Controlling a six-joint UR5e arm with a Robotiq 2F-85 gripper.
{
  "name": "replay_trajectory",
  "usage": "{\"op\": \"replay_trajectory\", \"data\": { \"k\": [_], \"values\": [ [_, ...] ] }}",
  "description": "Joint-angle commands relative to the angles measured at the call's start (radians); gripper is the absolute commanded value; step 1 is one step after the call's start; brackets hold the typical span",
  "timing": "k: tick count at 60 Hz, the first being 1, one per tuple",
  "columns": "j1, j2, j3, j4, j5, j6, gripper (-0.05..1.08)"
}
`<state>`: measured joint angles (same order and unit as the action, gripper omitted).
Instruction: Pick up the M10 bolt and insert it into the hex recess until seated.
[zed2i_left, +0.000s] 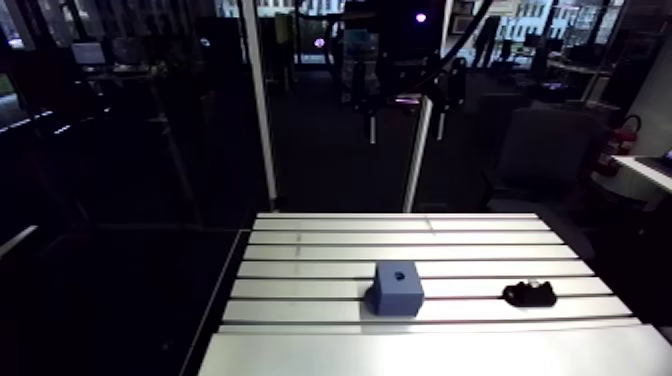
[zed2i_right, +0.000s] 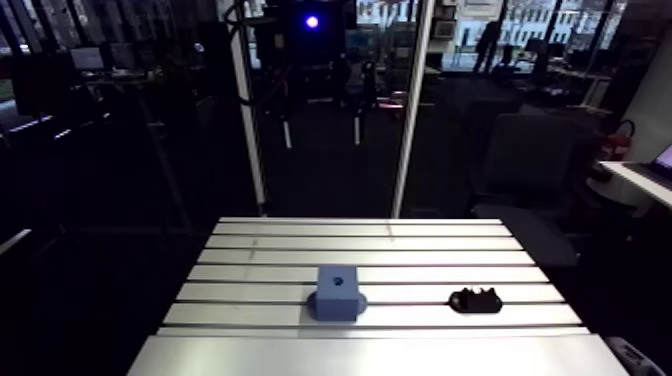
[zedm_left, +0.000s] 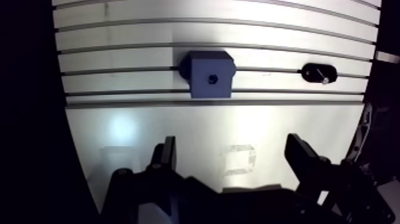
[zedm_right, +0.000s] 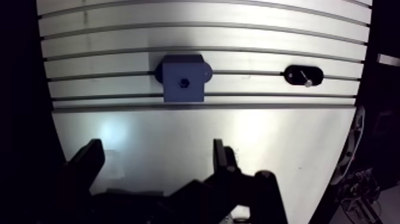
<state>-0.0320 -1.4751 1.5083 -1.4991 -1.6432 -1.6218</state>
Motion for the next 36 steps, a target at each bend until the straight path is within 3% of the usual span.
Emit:
{"op": "replay_trajectory", "data": {
  "k": [1, 24, 36],
  "values": [
    [0.0, 0.0, -0.001, 0.004, 0.001, -0.003, 0.0],
    [-0.006, -0.013, 0.003, -0.002, -0.008, -0.005, 0.0],
    [-0.017, -0.017, 0.003, -0.002, -0.025, -0.031, 0.0]
  ]
}}
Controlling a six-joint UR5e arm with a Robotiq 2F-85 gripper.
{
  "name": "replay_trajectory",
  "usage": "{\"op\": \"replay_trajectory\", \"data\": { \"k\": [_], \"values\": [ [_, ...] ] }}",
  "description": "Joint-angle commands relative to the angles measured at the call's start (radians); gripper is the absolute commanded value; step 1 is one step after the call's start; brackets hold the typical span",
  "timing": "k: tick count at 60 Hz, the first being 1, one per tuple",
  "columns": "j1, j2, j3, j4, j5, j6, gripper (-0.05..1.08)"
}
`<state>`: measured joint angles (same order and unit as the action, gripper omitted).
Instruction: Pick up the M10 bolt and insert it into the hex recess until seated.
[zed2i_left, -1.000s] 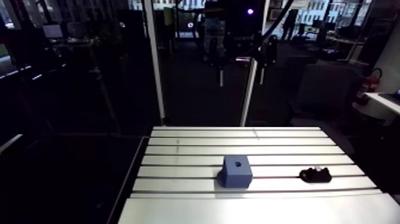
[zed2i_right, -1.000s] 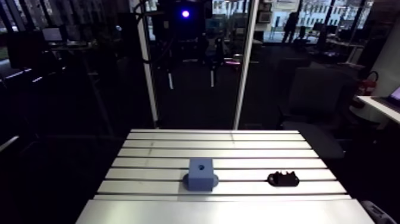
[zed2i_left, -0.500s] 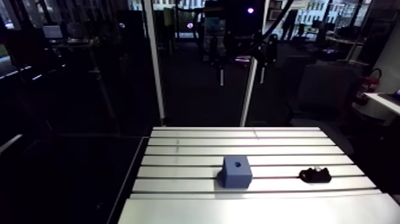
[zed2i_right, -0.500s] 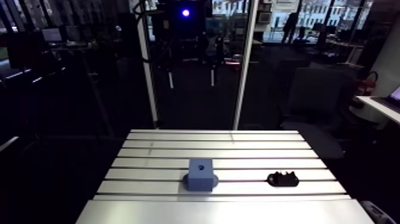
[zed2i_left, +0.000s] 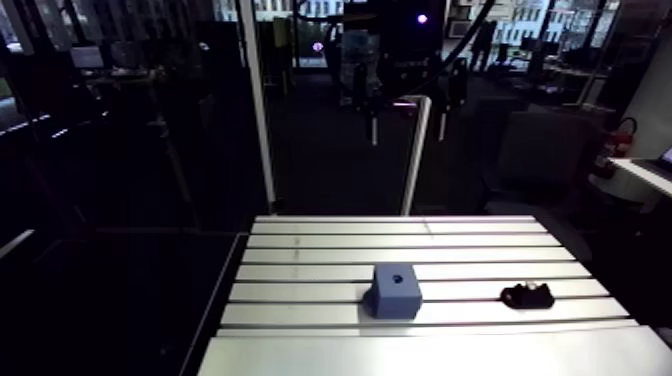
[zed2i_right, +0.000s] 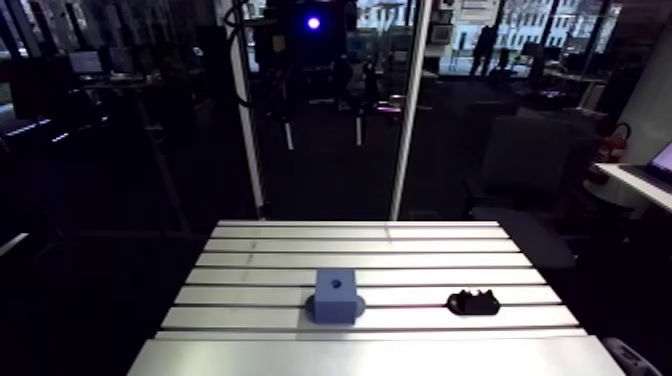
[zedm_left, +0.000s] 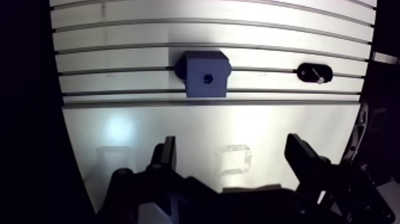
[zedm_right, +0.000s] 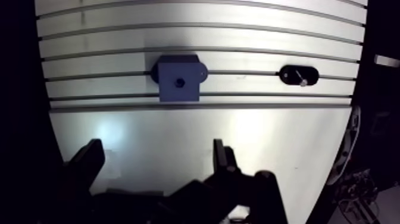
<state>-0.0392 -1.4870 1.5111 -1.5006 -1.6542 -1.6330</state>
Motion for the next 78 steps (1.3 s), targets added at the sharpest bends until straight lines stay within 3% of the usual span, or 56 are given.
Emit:
{"op": "replay_trajectory", "data": {
  "k": [1, 11, 12, 13, 14, 15, 16, 17, 19, 20, 21, 23, 27, 45, 60, 67, 72, 78],
  "values": [
    [-0.01, -0.005, 0.001, -0.001, -0.014, -0.02, 0.0],
    [-0.011, -0.009, 0.001, -0.029, -0.021, -0.02, 0.0],
    [-0.011, -0.009, 0.001, -0.035, -0.032, -0.02, 0.0],
    [-0.011, -0.009, 0.001, -0.035, -0.032, -0.02, 0.0],
    [-0.011, -0.011, 0.002, -0.038, -0.047, -0.02, 0.0],
    [-0.011, -0.011, 0.002, -0.038, -0.047, -0.02, 0.0],
    [-0.011, -0.013, 0.006, -0.04, -0.065, -0.019, 0.0],
    [-0.011, -0.013, 0.006, -0.04, -0.065, -0.019, 0.0],
    [-0.011, -0.018, 0.018, -0.046, -0.104, -0.017, 0.0],
    [-0.011, -0.018, 0.018, -0.046, -0.104, -0.017, 0.0],
    [-0.011, -0.021, 0.02, -0.05, -0.117, -0.015, 0.0],
    [-0.011, -0.023, 0.022, -0.059, -0.127, -0.015, 0.0],
    [-0.011, -0.023, 0.022, -0.063, -0.13, -0.012, 0.0],
    [-0.027, -0.025, 0.024, -0.087, -0.124, -0.003, 0.0],
    [-0.119, -0.022, 0.008, -0.105, -0.122, -0.045, 0.01],
    [-0.137, -0.016, 0.01, -0.103, -0.101, -0.095, 0.01],
    [-0.165, -0.016, 0.014, -0.103, -0.099, -0.113, 0.01],
    [-0.206, -0.013, 0.02, -0.106, -0.071, -0.192, 0.01]
  ]
}}
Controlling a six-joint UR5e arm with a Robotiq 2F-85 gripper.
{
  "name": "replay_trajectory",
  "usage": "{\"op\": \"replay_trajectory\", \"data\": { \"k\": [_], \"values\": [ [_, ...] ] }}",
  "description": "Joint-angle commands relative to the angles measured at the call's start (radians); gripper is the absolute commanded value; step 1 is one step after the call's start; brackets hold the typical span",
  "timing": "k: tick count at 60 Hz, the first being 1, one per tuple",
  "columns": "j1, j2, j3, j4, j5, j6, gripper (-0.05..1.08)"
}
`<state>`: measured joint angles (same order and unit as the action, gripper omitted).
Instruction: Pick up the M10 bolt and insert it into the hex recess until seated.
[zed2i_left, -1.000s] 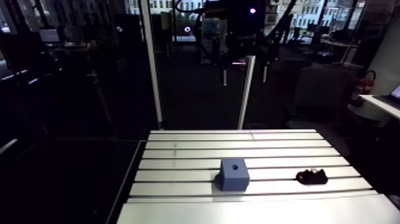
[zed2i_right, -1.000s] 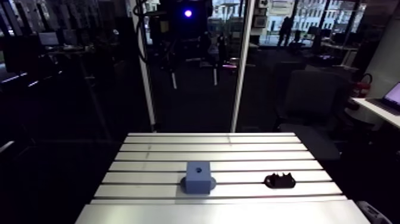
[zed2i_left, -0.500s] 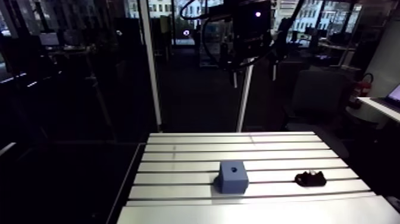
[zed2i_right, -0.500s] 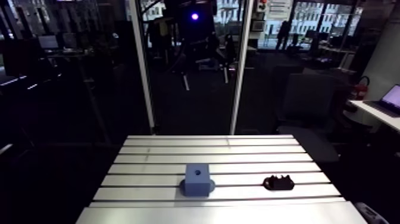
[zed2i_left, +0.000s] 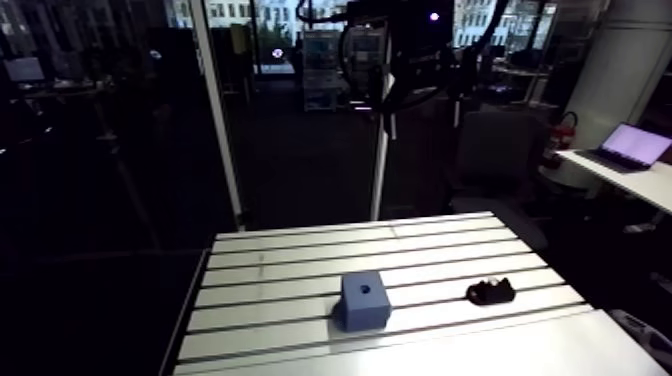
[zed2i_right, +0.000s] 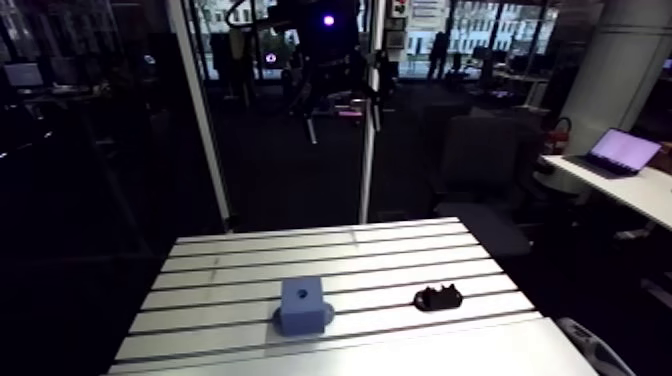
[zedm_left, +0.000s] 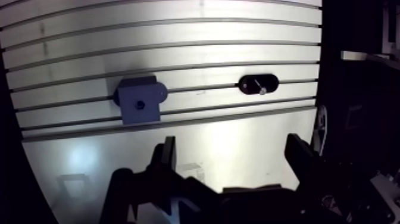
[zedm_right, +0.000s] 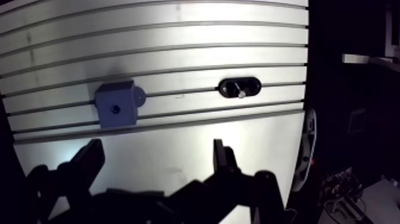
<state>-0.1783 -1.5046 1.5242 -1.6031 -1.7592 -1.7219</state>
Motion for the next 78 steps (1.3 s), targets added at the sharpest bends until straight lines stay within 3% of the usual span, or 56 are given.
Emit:
{"op": "replay_trajectory", "data": {
  "k": [1, 11, 21, 29, 33, 38, 39, 41, 42, 43, 44, 45, 50, 78],
  "values": [
    [-0.067, 0.005, 0.007, -0.004, 0.034, -0.103, 0.01],
    [-0.172, 0.018, 0.02, -0.049, 0.047, -0.249, 0.01],
    [-0.198, 0.05, 0.067, -0.155, 0.066, -0.368, 0.01],
    [-0.21, 0.062, 0.12, -0.22, 0.066, -0.432, 0.01],
    [-0.216, 0.062, 0.142, -0.253, 0.076, -0.462, 0.01],
    [-0.256, 0.068, 0.162, -0.284, 0.11, -0.47, 0.01],
    [-0.256, 0.068, 0.162, -0.284, 0.11, -0.47, 0.01],
    [-0.283, 0.068, 0.174, -0.286, 0.145, -0.458, 0.01],
    [-0.283, 0.068, 0.174, -0.286, 0.145, -0.458, 0.01],
    [-0.294, 0.064, 0.177, -0.287, 0.163, -0.455, 0.01],
    [-0.294, 0.064, 0.177, -0.287, 0.163, -0.455, 0.01],
    [-0.302, 0.058, 0.18, -0.286, 0.181, -0.453, 0.01],
    [-0.312, 0.054, 0.185, -0.289, 0.204, -0.45, 0.01],
    [-0.338, 0.054, 0.242, -0.335, 0.204, -0.407, 0.01]
  ]
}}
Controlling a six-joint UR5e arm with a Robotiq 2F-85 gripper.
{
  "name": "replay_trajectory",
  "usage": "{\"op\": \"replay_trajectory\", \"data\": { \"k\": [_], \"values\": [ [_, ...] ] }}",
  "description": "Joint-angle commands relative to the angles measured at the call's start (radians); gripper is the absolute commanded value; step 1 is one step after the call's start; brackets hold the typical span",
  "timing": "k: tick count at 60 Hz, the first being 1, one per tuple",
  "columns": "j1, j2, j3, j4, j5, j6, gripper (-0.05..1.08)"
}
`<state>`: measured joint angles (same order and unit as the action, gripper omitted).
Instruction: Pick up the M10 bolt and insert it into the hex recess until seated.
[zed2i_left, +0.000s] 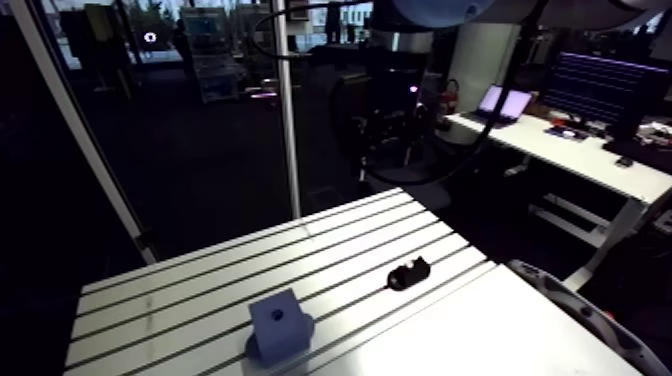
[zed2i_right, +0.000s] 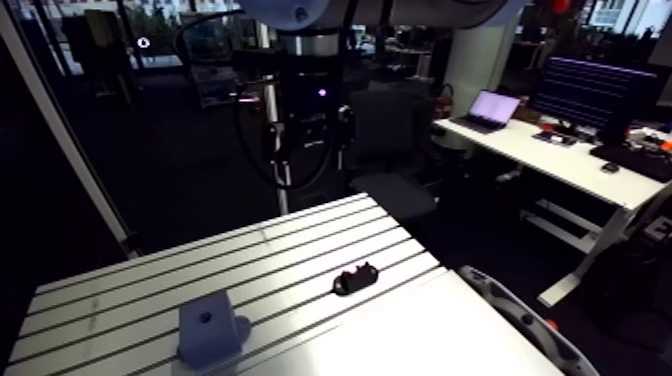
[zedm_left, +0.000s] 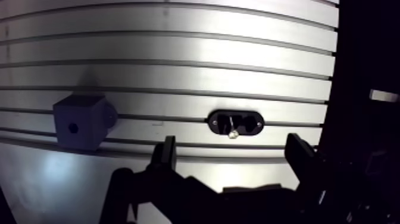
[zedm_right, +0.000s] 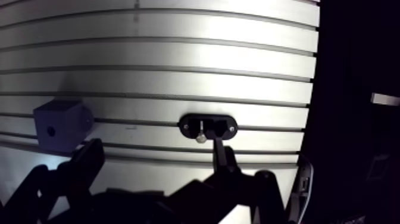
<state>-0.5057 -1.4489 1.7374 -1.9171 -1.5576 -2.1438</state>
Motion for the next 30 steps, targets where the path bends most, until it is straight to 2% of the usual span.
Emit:
{"op": "replay_trajectory", "data": {
  "k": [1, 14, 20, 21, 30],
  "values": [
    [-0.011, -0.001, 0.029, -0.021, 0.003, 0.015, 0.01],
    [-0.016, -0.003, 0.06, -0.029, -0.002, 0.016, 0.01],
    [-0.028, -0.003, 0.083, -0.068, -0.003, 0.002, 0.01],
    [-0.035, -0.003, 0.095, -0.101, -0.003, -0.003, 0.01],
    [-0.039, -0.003, 0.127, -0.144, -0.002, -0.01, 0.01]
  ]
}}
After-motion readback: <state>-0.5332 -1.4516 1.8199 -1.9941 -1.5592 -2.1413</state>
